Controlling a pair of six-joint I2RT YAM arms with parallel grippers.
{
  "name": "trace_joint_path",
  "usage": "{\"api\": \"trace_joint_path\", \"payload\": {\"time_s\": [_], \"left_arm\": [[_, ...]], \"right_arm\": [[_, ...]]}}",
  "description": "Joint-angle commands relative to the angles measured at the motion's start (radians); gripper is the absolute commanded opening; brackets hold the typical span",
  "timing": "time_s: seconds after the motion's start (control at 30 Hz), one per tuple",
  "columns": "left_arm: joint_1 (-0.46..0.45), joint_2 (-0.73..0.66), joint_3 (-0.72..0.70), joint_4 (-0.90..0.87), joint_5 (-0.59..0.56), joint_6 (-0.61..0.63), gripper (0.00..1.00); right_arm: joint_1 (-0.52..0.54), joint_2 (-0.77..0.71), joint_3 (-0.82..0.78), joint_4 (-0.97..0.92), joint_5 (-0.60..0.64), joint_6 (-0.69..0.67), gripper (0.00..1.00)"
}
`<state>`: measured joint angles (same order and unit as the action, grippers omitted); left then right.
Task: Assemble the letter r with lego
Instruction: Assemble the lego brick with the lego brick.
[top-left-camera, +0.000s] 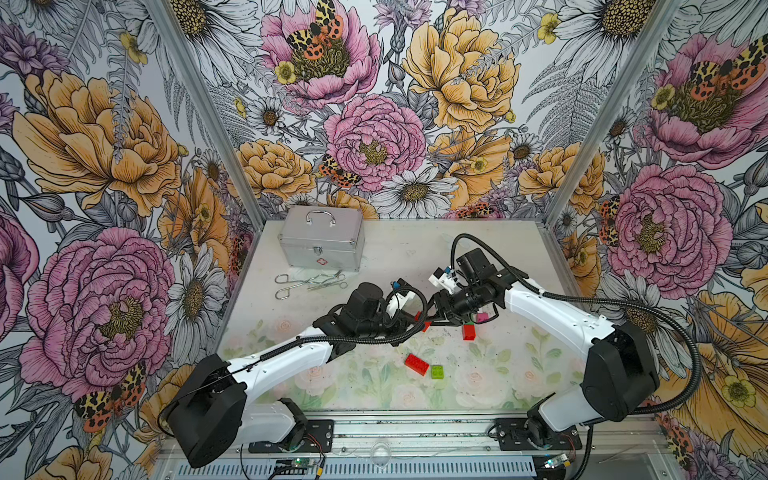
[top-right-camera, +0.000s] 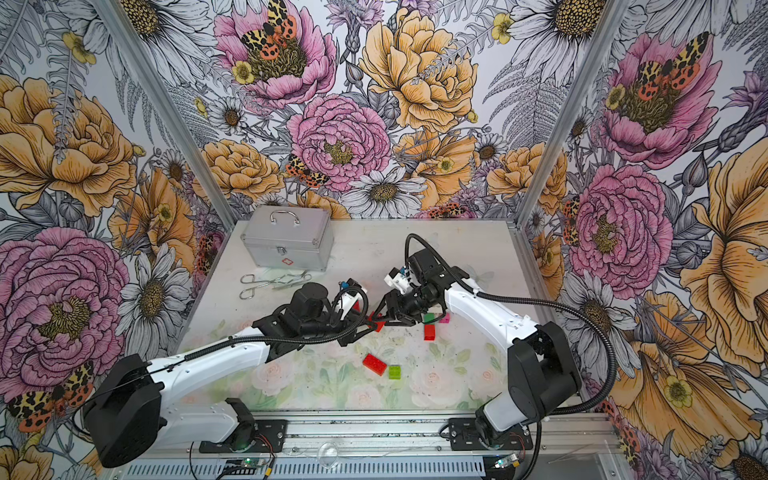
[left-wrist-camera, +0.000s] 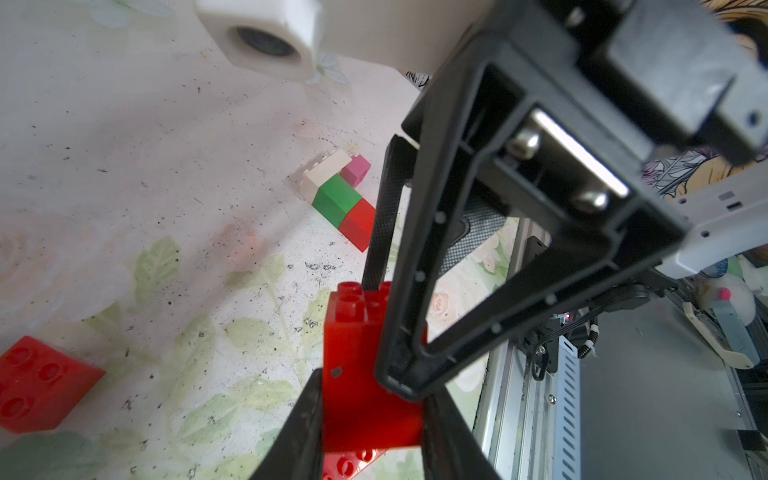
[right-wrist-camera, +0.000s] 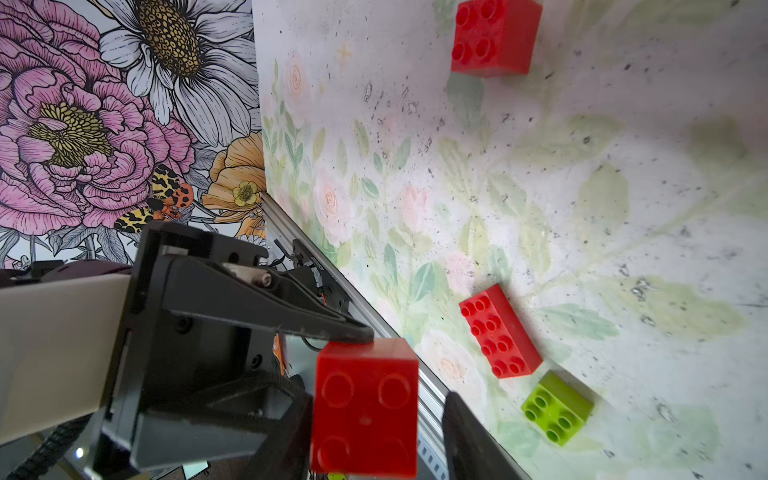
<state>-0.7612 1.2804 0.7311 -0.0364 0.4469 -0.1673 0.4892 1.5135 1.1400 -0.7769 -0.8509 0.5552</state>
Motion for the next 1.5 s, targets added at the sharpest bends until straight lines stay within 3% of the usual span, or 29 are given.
{"api": "trace_joint_path", "payload": {"time_s": [0.0, 0.23, 0.4, 0.5, 0.57, 0.6, 0.67, 0.7, 0.97, 1.13, 1.27, 1.47], "left_arm": [[0.010, 0.010, 0.027, 0.014, 0.046, 0.027, 0.26], [0.008, 0.008, 0.008, 0.023, 0.061, 0.020, 0.25], [0.008, 0.003, 0.000, 0.025, 0.058, 0.020, 0.25], [0.009, -0.001, -0.004, 0.024, 0.051, 0.016, 0.32], [0.011, -0.005, -0.013, 0.020, 0.039, 0.012, 0.41], [0.013, -0.009, -0.017, 0.018, 0.031, 0.007, 0.52], [0.014, -0.027, -0.039, 0.017, 0.010, -0.008, 0.78], [0.016, -0.042, -0.052, 0.019, -0.010, -0.018, 0.98], [0.064, -0.355, -0.262, 0.028, -0.221, -0.201, 0.99], [0.064, -0.594, -0.359, -0.149, -0.472, -0.339, 0.99], [0.090, -0.724, -0.397, -0.315, -0.605, -0.475, 0.99], [0.126, -0.847, -0.398, -0.538, -0.735, -0.564, 0.99]], "right_arm": [[-0.003, 0.008, 0.014, -0.006, -0.002, -0.018, 0.48], [-0.005, 0.026, 0.028, -0.004, -0.002, -0.020, 0.46], [-0.004, 0.030, 0.038, -0.007, 0.005, -0.023, 0.35], [-0.004, 0.023, 0.043, -0.006, 0.029, -0.023, 0.32], [-0.005, 0.016, 0.048, -0.009, 0.066, -0.021, 0.31], [-0.004, 0.014, 0.054, -0.014, 0.085, -0.024, 0.30], [-0.004, 0.013, 0.067, -0.033, 0.152, -0.027, 0.29], [-0.004, 0.015, 0.080, -0.050, 0.189, -0.035, 0.29], [0.032, 0.043, 0.162, -0.124, 0.490, -0.028, 0.28], [0.114, 0.107, 0.219, -0.121, 0.664, 0.006, 0.26], [0.185, 0.181, 0.279, -0.108, 0.770, 0.039, 0.24], [0.253, 0.293, 0.386, -0.082, 0.869, 0.095, 0.24]]}}
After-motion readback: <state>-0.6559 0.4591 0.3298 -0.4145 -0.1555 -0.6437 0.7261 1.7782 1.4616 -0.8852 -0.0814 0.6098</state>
